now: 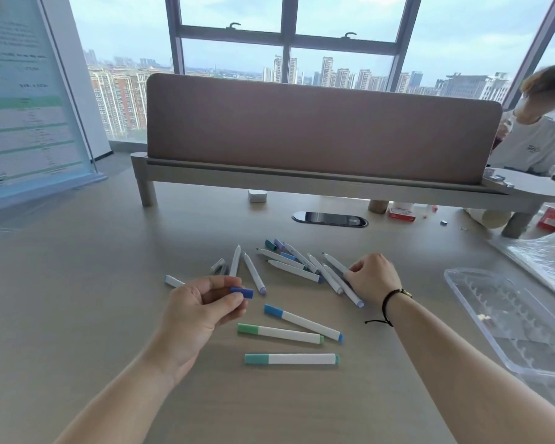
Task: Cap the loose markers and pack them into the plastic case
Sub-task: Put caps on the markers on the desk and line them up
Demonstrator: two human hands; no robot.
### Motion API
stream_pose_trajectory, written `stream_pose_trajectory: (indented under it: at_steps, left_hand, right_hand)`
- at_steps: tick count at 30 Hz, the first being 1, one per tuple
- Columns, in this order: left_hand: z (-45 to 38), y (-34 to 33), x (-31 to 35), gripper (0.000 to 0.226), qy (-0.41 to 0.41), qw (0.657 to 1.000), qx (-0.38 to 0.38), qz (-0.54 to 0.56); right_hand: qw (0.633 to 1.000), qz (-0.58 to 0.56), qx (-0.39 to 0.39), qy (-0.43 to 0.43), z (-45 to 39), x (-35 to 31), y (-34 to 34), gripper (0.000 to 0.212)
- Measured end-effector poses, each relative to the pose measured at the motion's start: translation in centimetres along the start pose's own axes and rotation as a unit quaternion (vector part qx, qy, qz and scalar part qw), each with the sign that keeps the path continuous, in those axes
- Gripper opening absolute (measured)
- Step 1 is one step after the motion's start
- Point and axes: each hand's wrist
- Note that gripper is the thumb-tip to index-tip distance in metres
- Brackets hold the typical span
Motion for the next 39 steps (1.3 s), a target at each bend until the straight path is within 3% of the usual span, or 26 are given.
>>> stream_pose_trajectory:
  at_steps: [3,7,9,13,15,19,21,23,26,39]
  left_hand:
    - [0.0,0.1,0.0,0.017,-0.002,1.0,0.004,0.0]
    - [-0.1,0.2,0.1,0.014,-0.004,1.0,0.008,-0.005]
    - [-0.1,0.2,0.1,0.014,-0.005,1.0,0.009,-0.006]
    - [0.0,0.0,0.2,0.015,0.0,1.0,0.014,-0.001]
    - [0.2,-0.1,0.3,0.015,0.0,1.0,0.007,0.0]
    - [0.6,-0.2,0.6,0.017,-0.021,1.0,-0.018,-0.006]
    - [0.8,-0.1,0.9,0.029,-0.032,0.999,-0.031,-0.011]
    - [1.0,-0.2,1.1,0.057,-0.043,0.998,-0.04,-0.015]
    - [1.2,-0.4,1.2,0.073,-0.053,0.998,-0.045,-0.009]
    - [1.7,-0.8,1.1,0.068,-0.068,0.994,-0.077,-0.043]
  right_hand:
    - [0.997,-0.067,0.03,0.005,0.7,-0.1,0.4,0.018]
    - [0.97,-0.242,0.014,0.017,3.6,-1.5,1.2,0.009]
    - [0.938,-0.347,-0.009,0.003,5.7,-2.0,1.5,0.005]
    - [0.827,-0.549,-0.119,-0.029,9.8,-2.2,1.9,0.008]
    - [0.788,-0.594,-0.157,-0.045,11.0,-1.9,1.8,0.016]
    - [0.744,-0.638,-0.188,-0.059,12.0,-1.7,2.0,0.021]
    - [0.721,-0.659,-0.202,-0.065,12.3,-1.8,2.2,0.02]
    - [0.7,-0.675,-0.221,-0.07,12.4,-2.0,2.2,0.02]
    - [0.691,-0.68,-0.239,-0.062,12.7,-2.3,2.2,0.015]
    - [0.677,-0.682,-0.272,-0.051,13.0,-2.1,2.0,0.014]
Point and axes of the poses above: each hand's wrist, its own z-axis away from the middle knuckle, its own y-axis out of the back of the hand, x = y × z, and after that the axes turned 1 degree about x, right-handed
